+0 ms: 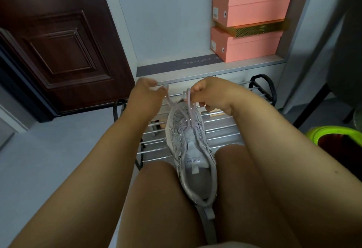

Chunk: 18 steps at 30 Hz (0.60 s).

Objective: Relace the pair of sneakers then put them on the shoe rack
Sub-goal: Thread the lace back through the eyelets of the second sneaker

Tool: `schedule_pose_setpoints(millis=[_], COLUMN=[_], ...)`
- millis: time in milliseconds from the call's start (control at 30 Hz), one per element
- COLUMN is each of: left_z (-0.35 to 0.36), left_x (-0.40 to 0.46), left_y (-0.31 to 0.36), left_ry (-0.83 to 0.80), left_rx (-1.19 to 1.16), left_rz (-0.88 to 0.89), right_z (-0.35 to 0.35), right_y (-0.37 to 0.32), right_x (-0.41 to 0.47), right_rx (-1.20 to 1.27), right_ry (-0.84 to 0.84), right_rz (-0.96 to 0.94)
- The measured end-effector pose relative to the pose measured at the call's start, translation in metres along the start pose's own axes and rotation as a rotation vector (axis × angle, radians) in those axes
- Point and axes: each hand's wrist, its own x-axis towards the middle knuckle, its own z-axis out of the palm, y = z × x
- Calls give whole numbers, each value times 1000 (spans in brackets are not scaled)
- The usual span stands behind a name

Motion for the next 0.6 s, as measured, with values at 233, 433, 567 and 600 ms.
schedule_pose_setpoints(millis=[233,433,567,600], left_z=[-5,-8,-30,-37], left_x=[-18,-15,-4,-2], left_y=[15,11,19,20], left_ry=[-468,-434,-324,-291], left_rx=[97,275,377,418], left_rz=[213,277,253,259], right_z=[-8,0,-1,-1], right_y=[-11,1,11,14], right_x=[1,3,6,6], right_rx=[95,276,386,414], right_ry=[-180,-121,69,106], right_rz=[60,8,35,52])
